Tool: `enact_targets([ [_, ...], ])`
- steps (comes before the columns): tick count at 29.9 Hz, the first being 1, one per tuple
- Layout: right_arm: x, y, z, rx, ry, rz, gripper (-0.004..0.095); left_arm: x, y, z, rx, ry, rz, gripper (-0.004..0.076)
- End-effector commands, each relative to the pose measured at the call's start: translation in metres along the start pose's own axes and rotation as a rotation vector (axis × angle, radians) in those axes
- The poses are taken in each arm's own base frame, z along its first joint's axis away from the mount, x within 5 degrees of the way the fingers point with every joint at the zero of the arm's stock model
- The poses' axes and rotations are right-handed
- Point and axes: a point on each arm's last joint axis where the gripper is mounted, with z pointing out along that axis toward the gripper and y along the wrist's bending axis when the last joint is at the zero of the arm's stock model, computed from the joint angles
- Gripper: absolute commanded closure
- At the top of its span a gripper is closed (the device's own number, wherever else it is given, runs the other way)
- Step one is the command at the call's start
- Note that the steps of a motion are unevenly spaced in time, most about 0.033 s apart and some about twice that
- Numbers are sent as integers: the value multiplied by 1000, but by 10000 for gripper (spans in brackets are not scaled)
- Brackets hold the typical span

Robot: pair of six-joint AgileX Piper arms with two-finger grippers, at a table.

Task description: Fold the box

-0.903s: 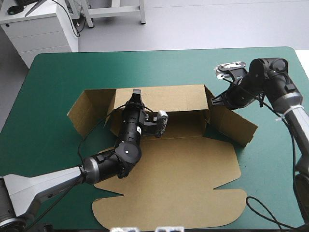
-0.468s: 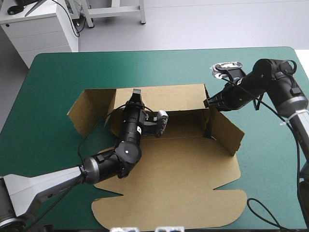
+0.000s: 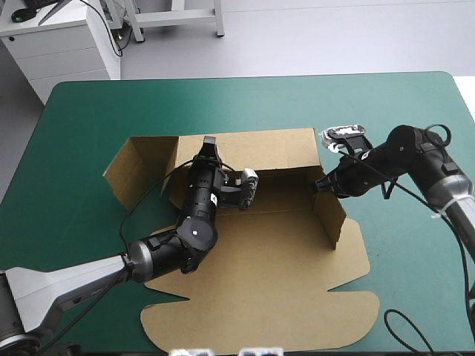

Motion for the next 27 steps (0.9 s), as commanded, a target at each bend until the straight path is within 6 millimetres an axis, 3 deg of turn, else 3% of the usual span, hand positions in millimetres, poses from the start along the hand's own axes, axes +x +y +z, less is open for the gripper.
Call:
enact_targets([
  [1, 2, 12, -15, -57, -169, -37, 922, 4, 24, -6, -128, -2, 27, 731],
  [12, 16, 30, -46, -58, -313, -215, 922, 4, 24, -6, -124, -7, 15, 731],
  [27, 19, 19, -42, 64, -255, -292, 882, 2, 23, -6, -117, -28, 6, 731],
])
